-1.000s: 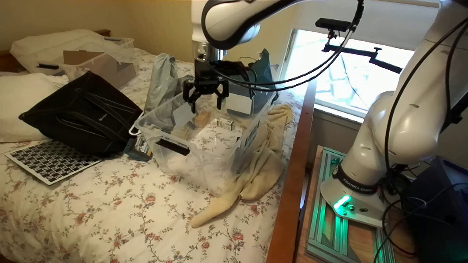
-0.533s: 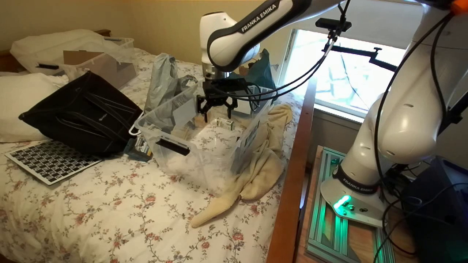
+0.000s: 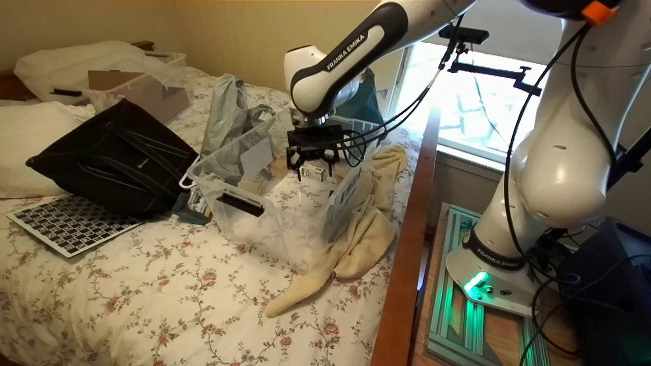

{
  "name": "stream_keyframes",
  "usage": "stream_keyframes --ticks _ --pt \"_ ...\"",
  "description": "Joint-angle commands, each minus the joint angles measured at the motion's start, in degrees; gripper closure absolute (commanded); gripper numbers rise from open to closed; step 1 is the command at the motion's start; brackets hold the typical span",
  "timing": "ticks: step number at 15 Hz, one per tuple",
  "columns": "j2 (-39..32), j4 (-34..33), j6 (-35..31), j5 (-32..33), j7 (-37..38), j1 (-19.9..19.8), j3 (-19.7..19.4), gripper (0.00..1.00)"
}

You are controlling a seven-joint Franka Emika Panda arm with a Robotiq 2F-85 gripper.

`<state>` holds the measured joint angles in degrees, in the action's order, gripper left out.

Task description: Remove the black pack from the clear bowl and put it on the bed

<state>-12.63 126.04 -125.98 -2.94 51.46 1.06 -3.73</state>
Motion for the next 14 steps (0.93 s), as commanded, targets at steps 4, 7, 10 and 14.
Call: stream_keyframes --ticks 4,7,10,14 --pt "-0.60 -0.24 0.71 -0.03 1.33 0.04 -0.38 0.00" --pt "-1.52 -0.74 1.05 0.10 1.57 0.00 -0.46 0.00" --pt "-3.29 -1.08 0.93 -0.35 1.04 -0.20 -0.46 0.00" --pt "-5.24 -0.80 0.94 -1.27 -0.10 -0.49 -0.49 0.00"
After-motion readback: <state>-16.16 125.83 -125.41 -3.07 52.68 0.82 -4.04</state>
